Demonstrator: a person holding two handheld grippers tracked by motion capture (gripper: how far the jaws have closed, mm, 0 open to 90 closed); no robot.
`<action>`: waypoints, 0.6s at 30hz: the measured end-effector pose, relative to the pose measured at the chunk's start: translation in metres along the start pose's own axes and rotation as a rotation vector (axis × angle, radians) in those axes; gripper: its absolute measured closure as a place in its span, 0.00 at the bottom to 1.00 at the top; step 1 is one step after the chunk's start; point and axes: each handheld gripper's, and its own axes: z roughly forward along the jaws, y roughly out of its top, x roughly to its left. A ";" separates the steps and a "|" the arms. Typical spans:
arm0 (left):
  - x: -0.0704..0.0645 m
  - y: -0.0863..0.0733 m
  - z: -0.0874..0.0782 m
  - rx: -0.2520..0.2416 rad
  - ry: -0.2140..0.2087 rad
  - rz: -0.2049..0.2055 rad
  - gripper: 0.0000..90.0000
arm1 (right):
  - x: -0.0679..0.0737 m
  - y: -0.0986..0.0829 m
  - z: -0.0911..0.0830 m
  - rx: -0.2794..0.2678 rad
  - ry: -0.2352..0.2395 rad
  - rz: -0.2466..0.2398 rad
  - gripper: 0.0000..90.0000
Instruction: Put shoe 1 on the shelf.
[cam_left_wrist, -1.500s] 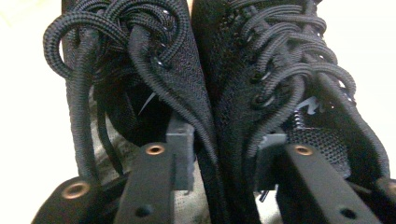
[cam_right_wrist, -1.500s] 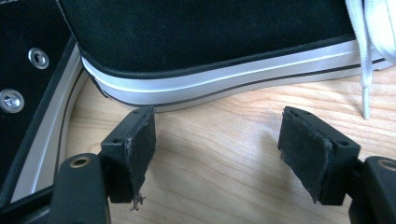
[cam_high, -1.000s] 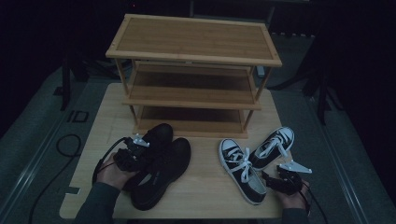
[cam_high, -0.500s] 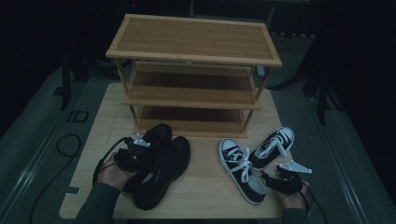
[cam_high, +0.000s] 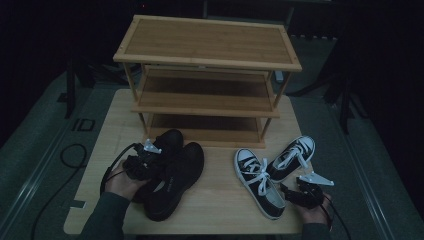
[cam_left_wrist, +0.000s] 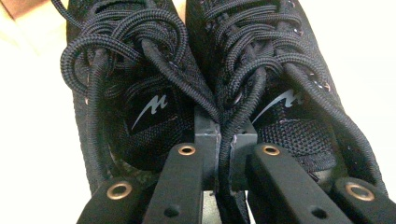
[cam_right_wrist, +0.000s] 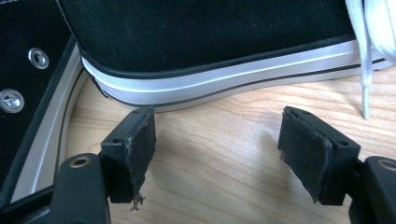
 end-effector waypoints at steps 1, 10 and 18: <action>0.000 0.001 0.000 -0.001 -0.002 -0.002 0.96 | 0.000 0.000 0.000 0.000 0.000 0.000 0.31; 0.002 0.009 0.001 -0.014 0.003 -0.019 0.96 | 0.000 0.000 0.000 0.000 0.000 0.000 0.31; 0.004 0.018 0.003 -0.015 0.010 -0.016 0.96 | 0.000 0.000 0.000 -0.001 0.000 0.002 0.31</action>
